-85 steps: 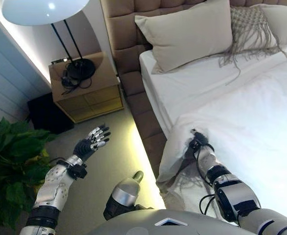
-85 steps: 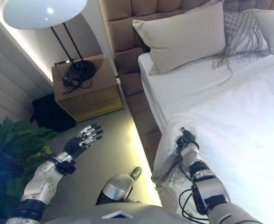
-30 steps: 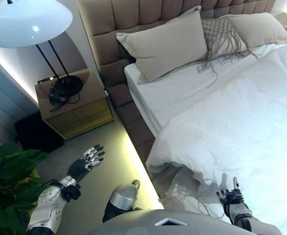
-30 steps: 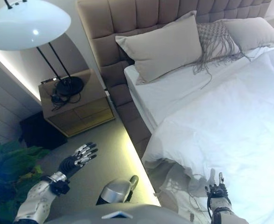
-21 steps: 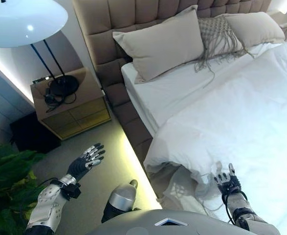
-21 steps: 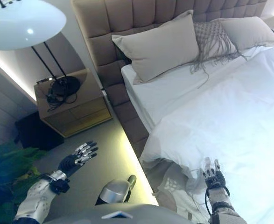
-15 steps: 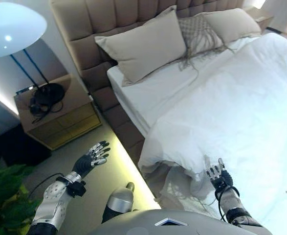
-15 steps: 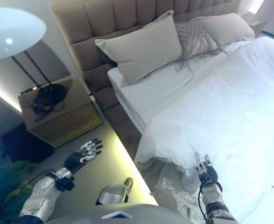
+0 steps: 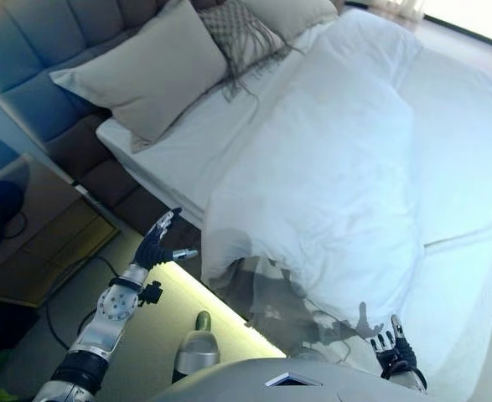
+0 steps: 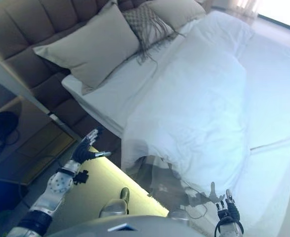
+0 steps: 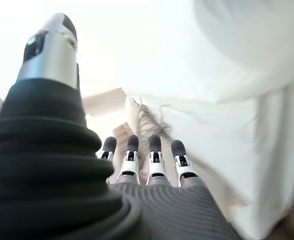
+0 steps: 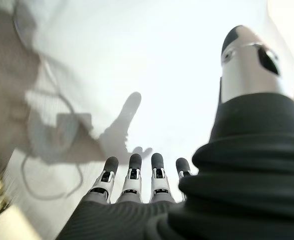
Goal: Make the bed neatly
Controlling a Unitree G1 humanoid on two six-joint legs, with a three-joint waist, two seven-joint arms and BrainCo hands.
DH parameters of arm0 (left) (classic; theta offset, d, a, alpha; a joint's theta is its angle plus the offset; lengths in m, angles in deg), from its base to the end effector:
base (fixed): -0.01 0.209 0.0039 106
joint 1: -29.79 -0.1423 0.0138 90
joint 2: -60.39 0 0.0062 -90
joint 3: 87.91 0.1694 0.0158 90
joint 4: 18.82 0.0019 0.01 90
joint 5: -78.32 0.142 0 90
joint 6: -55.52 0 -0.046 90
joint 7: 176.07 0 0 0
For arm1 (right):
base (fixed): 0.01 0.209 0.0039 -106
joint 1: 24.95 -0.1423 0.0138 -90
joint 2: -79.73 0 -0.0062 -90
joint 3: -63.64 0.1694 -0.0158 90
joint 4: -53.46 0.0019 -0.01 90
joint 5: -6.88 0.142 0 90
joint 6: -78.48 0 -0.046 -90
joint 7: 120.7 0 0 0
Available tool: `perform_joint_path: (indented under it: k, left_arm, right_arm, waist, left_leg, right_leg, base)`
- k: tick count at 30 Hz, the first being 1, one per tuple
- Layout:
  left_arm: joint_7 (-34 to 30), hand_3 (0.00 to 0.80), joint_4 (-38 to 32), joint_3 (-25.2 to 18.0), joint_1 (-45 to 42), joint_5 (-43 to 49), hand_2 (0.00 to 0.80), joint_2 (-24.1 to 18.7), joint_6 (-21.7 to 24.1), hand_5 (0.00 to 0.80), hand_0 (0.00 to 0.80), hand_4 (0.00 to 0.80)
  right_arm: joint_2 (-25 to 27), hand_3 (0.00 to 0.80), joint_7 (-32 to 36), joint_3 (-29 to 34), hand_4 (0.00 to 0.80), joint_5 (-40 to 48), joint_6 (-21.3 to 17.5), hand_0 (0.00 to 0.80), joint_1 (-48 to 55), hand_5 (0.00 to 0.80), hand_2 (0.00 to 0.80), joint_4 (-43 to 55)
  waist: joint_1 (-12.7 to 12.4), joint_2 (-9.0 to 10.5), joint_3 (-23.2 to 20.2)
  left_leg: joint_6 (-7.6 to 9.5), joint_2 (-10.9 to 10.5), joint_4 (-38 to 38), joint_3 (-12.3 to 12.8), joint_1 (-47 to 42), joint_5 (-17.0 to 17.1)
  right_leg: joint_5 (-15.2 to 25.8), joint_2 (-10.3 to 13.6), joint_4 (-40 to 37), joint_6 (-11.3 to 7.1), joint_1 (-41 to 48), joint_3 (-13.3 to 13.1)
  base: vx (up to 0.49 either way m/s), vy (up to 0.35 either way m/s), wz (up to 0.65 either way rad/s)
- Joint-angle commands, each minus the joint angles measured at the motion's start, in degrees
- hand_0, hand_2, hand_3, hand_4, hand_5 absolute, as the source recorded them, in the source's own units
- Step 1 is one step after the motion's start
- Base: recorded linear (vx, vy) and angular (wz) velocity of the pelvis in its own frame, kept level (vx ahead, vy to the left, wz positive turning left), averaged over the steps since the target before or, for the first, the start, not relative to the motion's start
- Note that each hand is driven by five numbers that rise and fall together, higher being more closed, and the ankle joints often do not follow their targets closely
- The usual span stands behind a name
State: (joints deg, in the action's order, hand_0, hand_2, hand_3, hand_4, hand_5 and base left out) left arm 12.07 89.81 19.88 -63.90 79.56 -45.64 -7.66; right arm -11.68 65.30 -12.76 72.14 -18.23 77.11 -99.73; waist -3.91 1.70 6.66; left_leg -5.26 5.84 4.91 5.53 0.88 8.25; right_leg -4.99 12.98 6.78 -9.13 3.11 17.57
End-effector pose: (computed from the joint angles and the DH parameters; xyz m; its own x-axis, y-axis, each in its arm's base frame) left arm 0.1722 0.2157 0.0123 0.9779 -0.2067 -0.0308 0.1932 0.8377 0.5108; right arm 0.0171 -0.2630 -0.0961 0.3595 -0.4206 -0.8330 0.9208 0.3046 0.2436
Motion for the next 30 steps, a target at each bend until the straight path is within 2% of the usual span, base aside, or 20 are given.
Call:
perform_joint_path:
  k: [1, 7, 11, 19, 23, 30]
  left_arm:
    - [9.2, 0.000, 1.6, 1.3, 10.6, 7.4, 0.000, 0.2, 3.9, 0.000, 0.000, 0.000]
    - [23.2, 0.000, 8.0, 7.8, 24.7, 14.1, 0.000, 4.2, 2.0, 0.000, 0.000, 0.000]
    - [29.1, 0.000, 11.4, 9.3, 30.2, 17.1, 0.000, 6.1, 2.1, 0.000, 0.000, 0.000]
    - [38.1, 0.000, 12.4, 10.2, 35.6, 24.7, 0.000, 6.0, 0.6, 0.000, 0.000, 0.000]
    - [42.1, 0.000, 13.2, 11.1, 37.1, 30.9, 0.000, 4.8, -4.6, 0.000, 0.000, 0.000]
    - [47.2, 0.000, 20.1, 13.9, 40.6, 33.3, 0.000, 3.7, -15.9, 0.000, 0.000, 0.000]
  right_arm:
    - [2.4, 0.000, 2.0, 2.9, 0.000, 3.0, -1.0, 0.000, -3.8, 0.000, 0.000, -2.7]
    - [7.0, 0.000, 2.4, 2.0, 0.000, 6.2, -0.3, 0.000, -11.1, 0.000, 0.000, -8.1]
    - [8.7, 0.000, 1.4, 0.8, 0.000, 6.3, 0.7, 0.000, -14.3, 0.000, 0.000, -8.8]
    - [12.4, 0.000, 1.0, 1.3, 0.000, 9.0, 2.0, 0.000, -15.9, 0.000, 0.000, -10.1]
    - [14.6, 0.000, 2.9, 3.1, 0.000, 9.6, 2.8, 0.000, -15.6, 0.000, 0.000, -10.9]
    - [18.2, 0.000, 6.0, 3.4, 0.000, 10.6, 3.2, 0.000, -16.0, 0.000, 0.000, -10.7]
  waist:
    - [1.2, -1.29, 4.9]
    - [5.0, -2.87, 11.9]
    - [6.8, -2.95, 15.3]
    - [9.6, -2.47, 19.8]
    - [11.1, -2.13, 21.4]
    - [13.1, -2.08, 22.8]
  left_leg:
    - [3.30, 0.1, -5.7, 1.5, -2.0, -9.0]
    - [2.65, -0.1, -8.5, 1.7, 7.7, -7.4]
    - [1.96, 0.1, -11.0, 1.9, 13.3, -6.2]
    - [0.58, 0.3, -13.4, 2.8, 19.1, -4.7]
    - [0.15, 0.3, -14.1, 4.1, 20.5, -4.5]
    - [-0.44, 0.1, -15.5, 5.4, 22.3, -4.5]
  right_leg:
    - [7.9, 2.5, 2.0, -4.61, -6.5, -2.7]
    - [8.9, 1.8, 3.4, -2.97, -16.0, -6.7]
    - [9.3, 1.3, 4.9, -2.30, -20.9, -8.3]
    - [9.9, 1.4, 6.6, -2.26, -26.9, -10.1]
    - [10.4, 1.4, 6.3, -2.26, -28.6, -10.9]
    - [10.5, 2.1, 6.5, -2.21, -30.6, -12.2]
  base:
    - [-0.251, 0.026, -0.29]
    - [-0.342, 0.102, -0.38]
    - [-0.204, 0.076, -0.45]
    - [-0.091, 0.079, -0.33]
    - [-0.022, 0.113, -0.20]
    - [0.009, 0.108, -0.24]
